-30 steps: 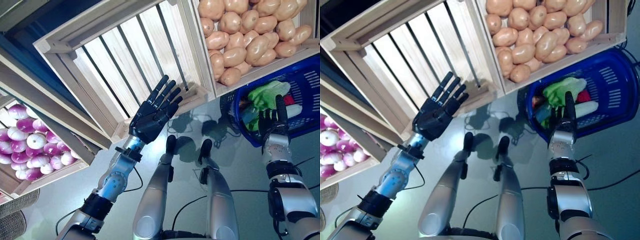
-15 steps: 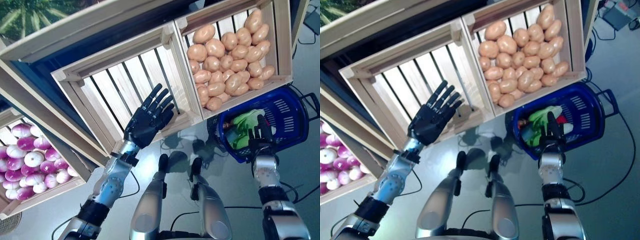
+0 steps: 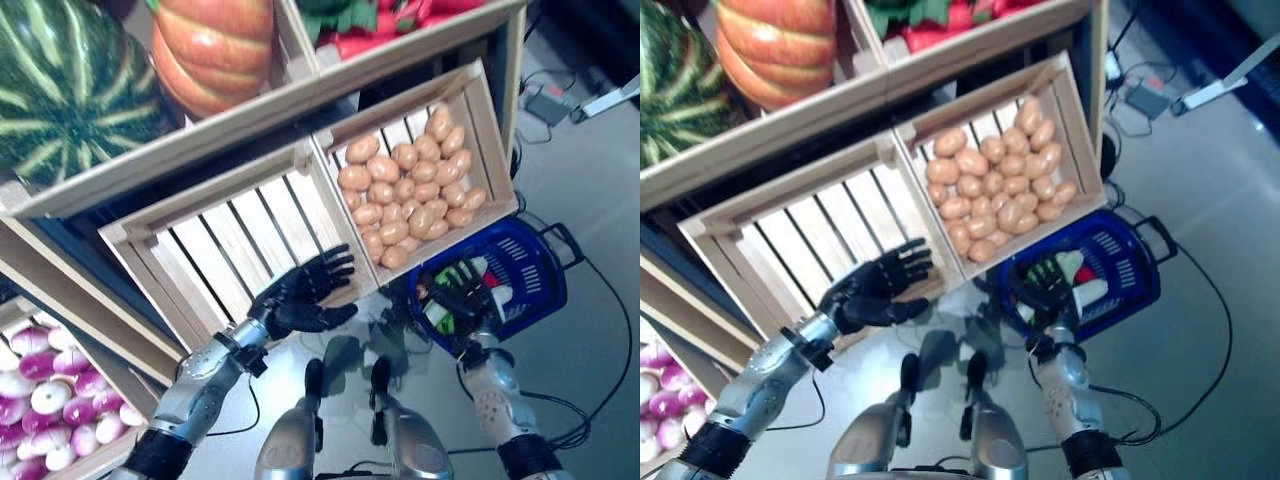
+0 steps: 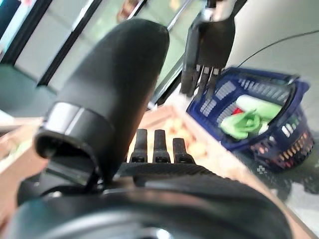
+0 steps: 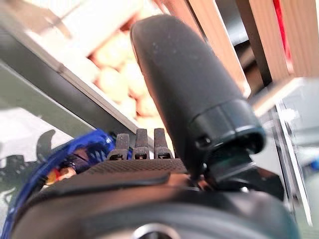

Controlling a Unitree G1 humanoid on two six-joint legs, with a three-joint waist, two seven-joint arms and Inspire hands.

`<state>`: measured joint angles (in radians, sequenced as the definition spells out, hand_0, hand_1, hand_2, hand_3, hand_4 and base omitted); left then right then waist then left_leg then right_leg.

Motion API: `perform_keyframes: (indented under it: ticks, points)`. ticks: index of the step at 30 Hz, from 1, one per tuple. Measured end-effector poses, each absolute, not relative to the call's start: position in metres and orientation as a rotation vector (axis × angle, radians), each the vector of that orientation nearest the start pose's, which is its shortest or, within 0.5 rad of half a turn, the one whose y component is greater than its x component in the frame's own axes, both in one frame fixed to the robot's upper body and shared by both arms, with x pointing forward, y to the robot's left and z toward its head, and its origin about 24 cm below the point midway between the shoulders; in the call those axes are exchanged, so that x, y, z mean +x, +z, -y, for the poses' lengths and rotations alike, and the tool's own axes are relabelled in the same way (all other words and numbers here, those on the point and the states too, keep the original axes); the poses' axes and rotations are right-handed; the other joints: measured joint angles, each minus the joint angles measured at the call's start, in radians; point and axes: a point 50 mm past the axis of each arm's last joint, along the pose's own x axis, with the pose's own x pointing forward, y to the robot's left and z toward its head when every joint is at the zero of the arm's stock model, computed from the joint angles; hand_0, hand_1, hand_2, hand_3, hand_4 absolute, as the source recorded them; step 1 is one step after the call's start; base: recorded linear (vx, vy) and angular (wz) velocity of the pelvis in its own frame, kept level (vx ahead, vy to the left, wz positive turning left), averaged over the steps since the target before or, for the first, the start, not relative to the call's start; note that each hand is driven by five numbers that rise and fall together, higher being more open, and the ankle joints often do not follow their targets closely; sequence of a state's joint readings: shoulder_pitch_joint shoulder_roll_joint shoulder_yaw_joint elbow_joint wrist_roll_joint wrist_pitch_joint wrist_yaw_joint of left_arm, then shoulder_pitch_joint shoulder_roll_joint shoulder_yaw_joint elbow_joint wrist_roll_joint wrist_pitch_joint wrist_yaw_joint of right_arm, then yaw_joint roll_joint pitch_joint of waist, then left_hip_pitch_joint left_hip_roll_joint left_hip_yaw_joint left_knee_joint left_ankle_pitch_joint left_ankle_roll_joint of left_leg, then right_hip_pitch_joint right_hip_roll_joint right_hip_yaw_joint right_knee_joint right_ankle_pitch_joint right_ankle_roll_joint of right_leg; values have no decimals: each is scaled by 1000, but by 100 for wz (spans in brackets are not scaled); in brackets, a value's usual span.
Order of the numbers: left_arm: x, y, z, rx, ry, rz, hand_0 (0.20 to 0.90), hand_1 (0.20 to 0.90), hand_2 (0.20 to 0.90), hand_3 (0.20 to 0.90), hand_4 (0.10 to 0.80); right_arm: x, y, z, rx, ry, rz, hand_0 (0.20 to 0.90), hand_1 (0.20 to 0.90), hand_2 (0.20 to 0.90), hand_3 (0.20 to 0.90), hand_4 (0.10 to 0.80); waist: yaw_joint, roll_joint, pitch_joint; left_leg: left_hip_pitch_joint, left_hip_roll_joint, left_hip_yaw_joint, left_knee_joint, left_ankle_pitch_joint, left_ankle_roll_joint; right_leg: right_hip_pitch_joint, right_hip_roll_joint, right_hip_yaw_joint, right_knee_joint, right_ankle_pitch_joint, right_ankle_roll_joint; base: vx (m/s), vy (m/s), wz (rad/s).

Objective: Put vegetables into the basket

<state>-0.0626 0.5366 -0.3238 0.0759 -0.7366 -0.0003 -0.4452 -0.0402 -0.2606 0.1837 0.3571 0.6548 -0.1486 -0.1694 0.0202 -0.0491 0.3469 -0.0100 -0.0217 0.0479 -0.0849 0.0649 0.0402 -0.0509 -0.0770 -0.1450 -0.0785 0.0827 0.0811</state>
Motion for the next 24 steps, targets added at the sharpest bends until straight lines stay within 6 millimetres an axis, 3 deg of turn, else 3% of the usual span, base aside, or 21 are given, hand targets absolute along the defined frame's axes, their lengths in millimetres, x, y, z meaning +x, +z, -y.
perform_keyframes:
  ticks: [3,7,13,16,24]
  points:
    - [238,17,-159,-142,-730,-248,900,900,900,900,800,227,-44,189,173,-100,-369,900,900,900,900,800,-11,8,-73,21,3,14,-3,-5,1,17,3,6,-9,0,1,96,43,-9]
    - [226,-20,-167,-79,-702,-418,900,900,900,900,800,208,-72,196,43,-44,-532,900,900,900,900,800,-43,22,-111,50,4,21,-4,-9,-2,43,4,11,-10,-2,2,70,21,-8]
    - [186,-86,-190,-37,-512,-713,900,900,900,900,800,143,-128,218,-43,-97,-880,900,900,900,900,800,-57,35,-157,82,10,44,-10,-15,-4,62,5,23,-10,-3,6,41,-12,-15]
    - [169,-106,-194,17,-465,-819,900,900,900,900,800,118,-142,223,-65,-116,-1000,900,900,900,900,800,-57,36,-178,86,10,45,-11,-15,-4,65,5,23,-9,-2,6,0,0,0]
    - [120,-144,-206,159,-390,-1065,900,900,900,900,800,95,-158,214,-26,-152,-1145,900,900,900,900,800,-56,30,-253,105,12,53,-11,-20,-3,79,5,25,-11,-4,3,6,0,-1]
